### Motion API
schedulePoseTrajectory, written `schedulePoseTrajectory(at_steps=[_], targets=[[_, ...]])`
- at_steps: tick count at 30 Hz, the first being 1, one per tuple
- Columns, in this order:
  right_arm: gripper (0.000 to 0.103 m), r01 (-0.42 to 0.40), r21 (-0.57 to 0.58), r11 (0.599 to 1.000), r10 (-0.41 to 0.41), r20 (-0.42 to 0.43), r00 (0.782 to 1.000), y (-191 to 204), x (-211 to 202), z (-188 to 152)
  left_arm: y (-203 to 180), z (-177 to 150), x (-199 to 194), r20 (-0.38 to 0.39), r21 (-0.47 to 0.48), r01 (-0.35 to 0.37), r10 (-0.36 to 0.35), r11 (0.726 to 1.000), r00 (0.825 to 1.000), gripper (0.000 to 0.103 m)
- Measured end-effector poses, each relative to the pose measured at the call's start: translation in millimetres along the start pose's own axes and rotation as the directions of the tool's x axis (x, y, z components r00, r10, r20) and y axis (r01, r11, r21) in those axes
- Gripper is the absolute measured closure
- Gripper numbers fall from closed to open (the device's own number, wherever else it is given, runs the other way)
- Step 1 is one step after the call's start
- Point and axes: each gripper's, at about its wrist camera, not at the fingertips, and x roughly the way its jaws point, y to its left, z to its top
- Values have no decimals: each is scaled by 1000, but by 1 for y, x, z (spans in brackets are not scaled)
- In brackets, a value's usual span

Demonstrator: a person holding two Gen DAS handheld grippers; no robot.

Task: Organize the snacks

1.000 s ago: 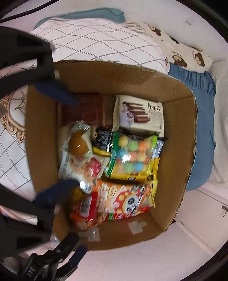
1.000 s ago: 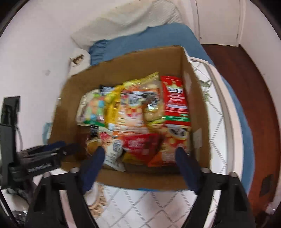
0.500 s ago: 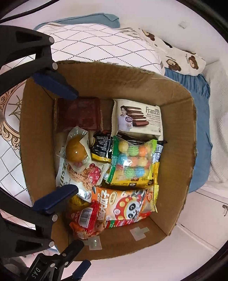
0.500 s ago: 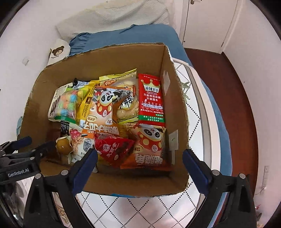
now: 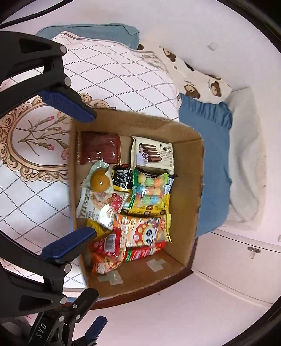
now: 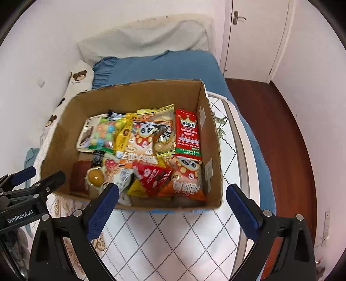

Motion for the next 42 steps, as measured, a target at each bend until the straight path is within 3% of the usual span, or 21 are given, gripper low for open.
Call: schedulePoseTrajectory(at_steps=[11, 21, 35, 42], targets=[[1, -17, -26, 1000, 20, 136, 991, 6, -85, -41, -1, -45, -82, 152, 0, -2, 2, 1000, 988, 4], [1, 10, -48, 999, 3, 277, 961, 10, -171, -78, -3, -80, -137, 242, -13, -8, 11, 1000, 970, 4], [0, 3, -54, 999, 18, 375, 927, 13, -239, -112, -4, -116, -207, 350, -3, -30, 29, 1000, 936, 4], [0, -5, -56, 998, 27, 394, 919, 14, -263, -124, -5, -126, -221, 347, 6, -24, 20, 1000, 938, 4]])
